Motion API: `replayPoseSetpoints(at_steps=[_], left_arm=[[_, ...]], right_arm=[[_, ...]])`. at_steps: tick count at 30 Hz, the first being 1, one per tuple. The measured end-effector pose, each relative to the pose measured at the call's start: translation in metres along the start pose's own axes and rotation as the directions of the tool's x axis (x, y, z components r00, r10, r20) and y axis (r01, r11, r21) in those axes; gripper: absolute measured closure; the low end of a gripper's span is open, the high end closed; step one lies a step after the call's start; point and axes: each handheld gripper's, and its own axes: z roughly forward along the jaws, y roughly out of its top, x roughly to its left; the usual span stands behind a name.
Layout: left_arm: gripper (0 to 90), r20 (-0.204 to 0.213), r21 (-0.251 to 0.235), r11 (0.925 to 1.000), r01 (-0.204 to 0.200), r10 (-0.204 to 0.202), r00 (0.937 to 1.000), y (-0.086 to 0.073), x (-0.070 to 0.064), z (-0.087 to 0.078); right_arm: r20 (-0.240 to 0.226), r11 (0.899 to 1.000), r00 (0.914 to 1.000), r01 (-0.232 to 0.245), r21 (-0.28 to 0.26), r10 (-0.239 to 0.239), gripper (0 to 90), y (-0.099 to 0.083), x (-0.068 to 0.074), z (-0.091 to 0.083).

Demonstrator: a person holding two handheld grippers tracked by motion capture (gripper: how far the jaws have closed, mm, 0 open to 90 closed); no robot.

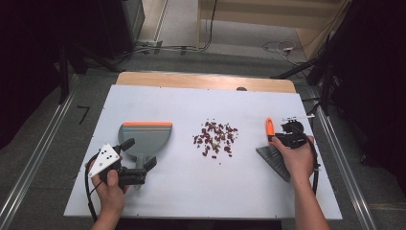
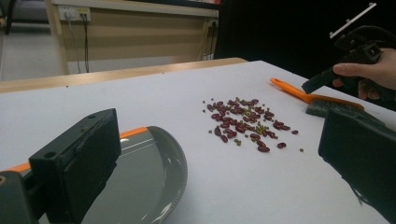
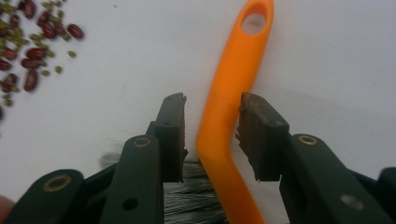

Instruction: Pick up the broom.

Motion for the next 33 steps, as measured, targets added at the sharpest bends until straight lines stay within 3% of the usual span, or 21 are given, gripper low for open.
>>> replayPoseSetpoints(at_steps=[7,13,16,28,33], left_arm=[[0.0,0.000,0.000,1.0000,0.002,-0.002,1.0000,0.000,0.000,0.000],[0.0,-0.004,0.004,1.0000,-0.001,0.001,1.0000,0.000,-0.001,0.000],[0.0,-0.011,0.001,1.0000,0.003,-0.003,0.9999,0.001,0.001,-0.001],[0.0,-0.001,0.003,1.0000,0.005,-0.005,1.0000,0.002,-0.001,0.000],[0.0,0.003,0.005,1.0000,0.003,-0.003,1.0000,0.003,-0.001,-0.001]], right_arm=[[0.050,0.997,0.9987,0.009,0.072,-0.013,63.0,-0.003,0.004,0.012],[0.080,0.997,0.9967,0.012,0.078,-0.018,63.9,-0.004,0.009,0.014],[0.067,0.997,0.9977,-0.003,0.083,-0.003,65.0,-0.003,0.007,0.014],[0.056,1.000,0.9984,-0.001,0.010,0.000,66.8,-0.012,0.005,0.013],[0.025,0.998,0.9997,0.003,-0.063,-0.002,66.8,-0.019,0.004,0.006]])
